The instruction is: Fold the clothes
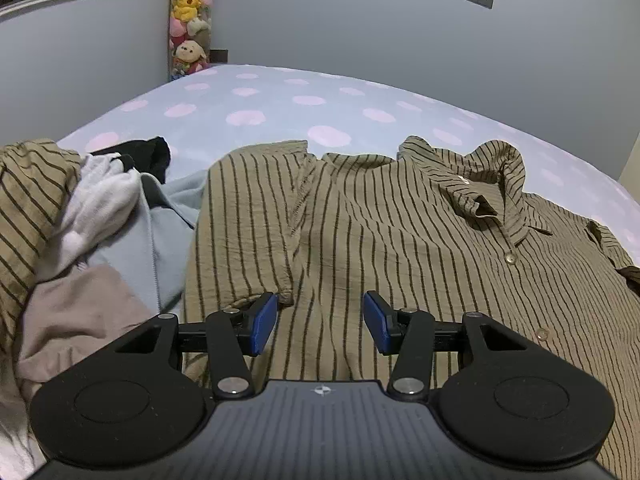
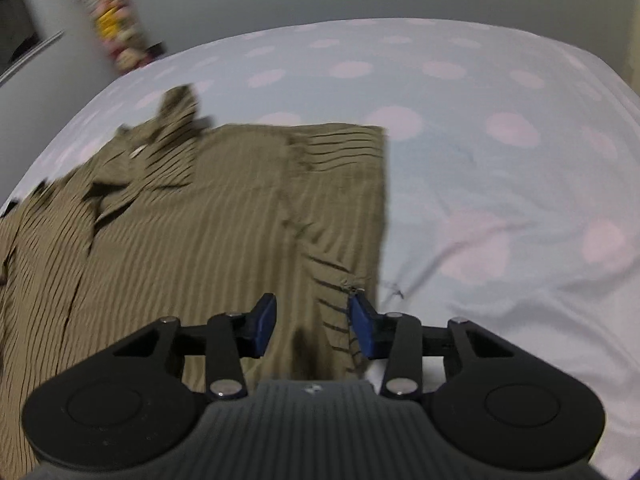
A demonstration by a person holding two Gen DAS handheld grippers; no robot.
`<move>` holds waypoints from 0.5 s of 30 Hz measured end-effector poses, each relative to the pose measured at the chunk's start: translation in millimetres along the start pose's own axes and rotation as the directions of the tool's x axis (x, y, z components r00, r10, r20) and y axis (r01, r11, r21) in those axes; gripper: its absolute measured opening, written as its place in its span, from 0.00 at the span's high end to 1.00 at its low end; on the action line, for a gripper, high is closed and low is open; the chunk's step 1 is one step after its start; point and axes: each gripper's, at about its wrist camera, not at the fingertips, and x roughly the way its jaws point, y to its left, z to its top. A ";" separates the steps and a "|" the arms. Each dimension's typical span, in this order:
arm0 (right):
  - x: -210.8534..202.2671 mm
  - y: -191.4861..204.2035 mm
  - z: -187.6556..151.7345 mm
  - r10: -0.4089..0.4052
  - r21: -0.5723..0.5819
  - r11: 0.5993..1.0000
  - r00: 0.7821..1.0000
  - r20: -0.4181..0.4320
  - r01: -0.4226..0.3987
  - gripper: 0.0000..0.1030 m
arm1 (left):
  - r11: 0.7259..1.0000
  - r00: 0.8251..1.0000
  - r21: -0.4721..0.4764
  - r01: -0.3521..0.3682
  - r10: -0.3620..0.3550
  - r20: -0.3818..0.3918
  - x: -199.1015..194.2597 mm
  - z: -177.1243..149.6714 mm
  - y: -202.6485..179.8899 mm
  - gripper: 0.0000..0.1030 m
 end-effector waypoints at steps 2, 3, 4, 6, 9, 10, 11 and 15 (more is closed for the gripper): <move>5.4 5.6 -5.0 0.014 -0.015 1.000 1.000 -0.028 -0.014 0.56 | 1.000 1.000 0.001 0.009 -0.009 -0.005 1.0 -1.1 0.2 0.55; 8.8 8.5 -8.7 0.019 -0.026 0.999 0.999 -0.042 -0.021 0.56 | 1.000 1.000 0.003 0.010 -0.010 -0.006 0.6 -1.6 0.2 0.56; 13.2 10.7 -12.3 0.024 -0.035 0.999 0.998 -0.057 -0.026 0.56 | 1.000 1.000 0.002 0.008 -0.008 -0.006 0.1 -1.8 1.6 0.55; 22.0 15.0 -21.4 0.025 -0.051 0.998 0.995 -0.098 -0.030 0.56 | 1.000 1.000 -0.009 0.001 -0.001 -0.006 -0.6 -1.4 5.6 0.56; 30.9 20.4 -34.0 -0.005 -0.091 0.996 0.988 -0.156 -0.009 0.56 | 0.999 1.000 -0.045 -0.005 0.005 -0.007 -0.8 1.0 13.6 0.55; 29.5 21.1 -35.4 -0.009 -0.094 0.996 0.988 -0.152 -0.006 0.56 | 0.999 1.000 -0.050 -0.003 0.003 -0.008 -0.4 1.1 14.4 0.55; 26.4 21.5 -35.7 -0.009 -0.093 0.996 0.990 -0.141 -0.004 0.56 | 0.998 1.000 -0.055 -0.001 0.001 -0.008 -0.1 1.1 15.1 0.55; 5.5 16.4 -21.8 -0.033 -0.090 0.995 0.999 -0.028 0.031 0.55 | 0.998 1.000 -0.057 0.001 -0.002 -0.017 2.6 0.1 14.7 0.55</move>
